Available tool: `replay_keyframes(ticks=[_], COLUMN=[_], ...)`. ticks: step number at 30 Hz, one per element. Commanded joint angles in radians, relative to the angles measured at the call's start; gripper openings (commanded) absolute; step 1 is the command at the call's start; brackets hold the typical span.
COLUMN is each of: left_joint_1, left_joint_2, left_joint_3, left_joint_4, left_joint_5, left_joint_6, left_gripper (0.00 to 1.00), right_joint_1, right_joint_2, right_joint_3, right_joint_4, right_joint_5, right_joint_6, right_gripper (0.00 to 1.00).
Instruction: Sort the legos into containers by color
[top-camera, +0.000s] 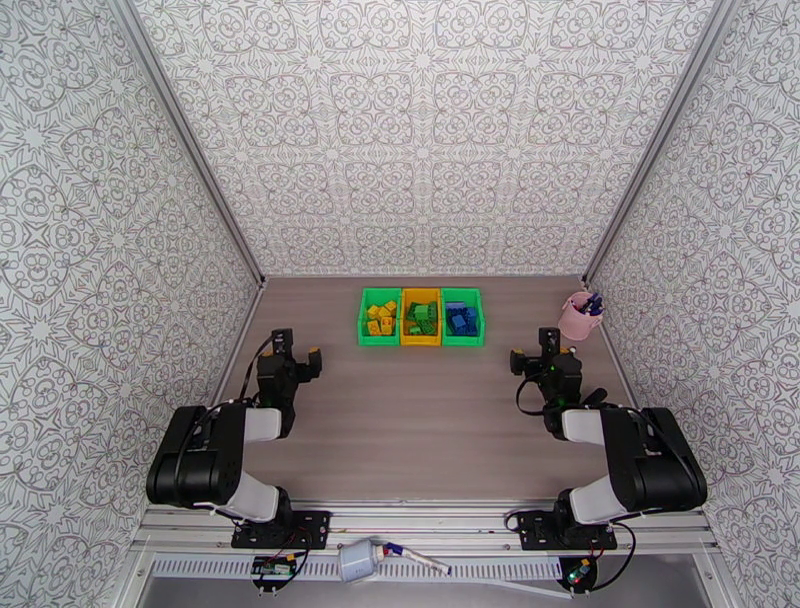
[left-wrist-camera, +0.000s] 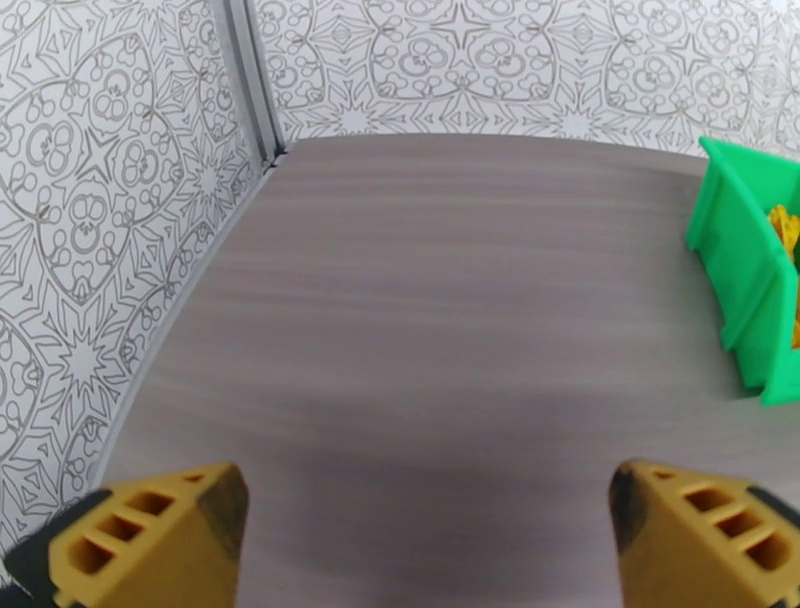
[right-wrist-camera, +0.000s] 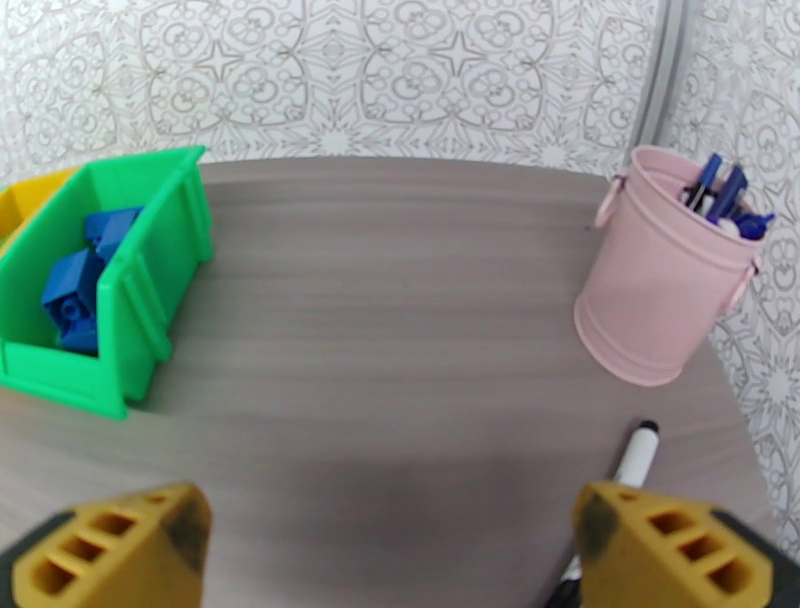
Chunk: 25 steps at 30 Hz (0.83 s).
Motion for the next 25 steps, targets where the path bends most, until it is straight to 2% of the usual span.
replay_keyframes(ticks=[1,25], left_joint_1=[0.004,0.003], left_joint_2=[-0.003,-0.003], left_joint_3=[0.017,0.018], left_joint_4=[-0.018,-0.018], left_joint_5=[0.024,0.026], left_joint_6=[-0.018,-0.015], left_gripper=[1.0,1.0], right_joint_1=[-0.007,-0.005], right_joint_2=[0.001,0.0], right_joint_3=[0.023,0.02], right_joint_4=[0.006,0.007], right_joint_5=[-0.012,0.012], right_joint_6=[0.014,0.015], right_gripper=[1.0,1.0])
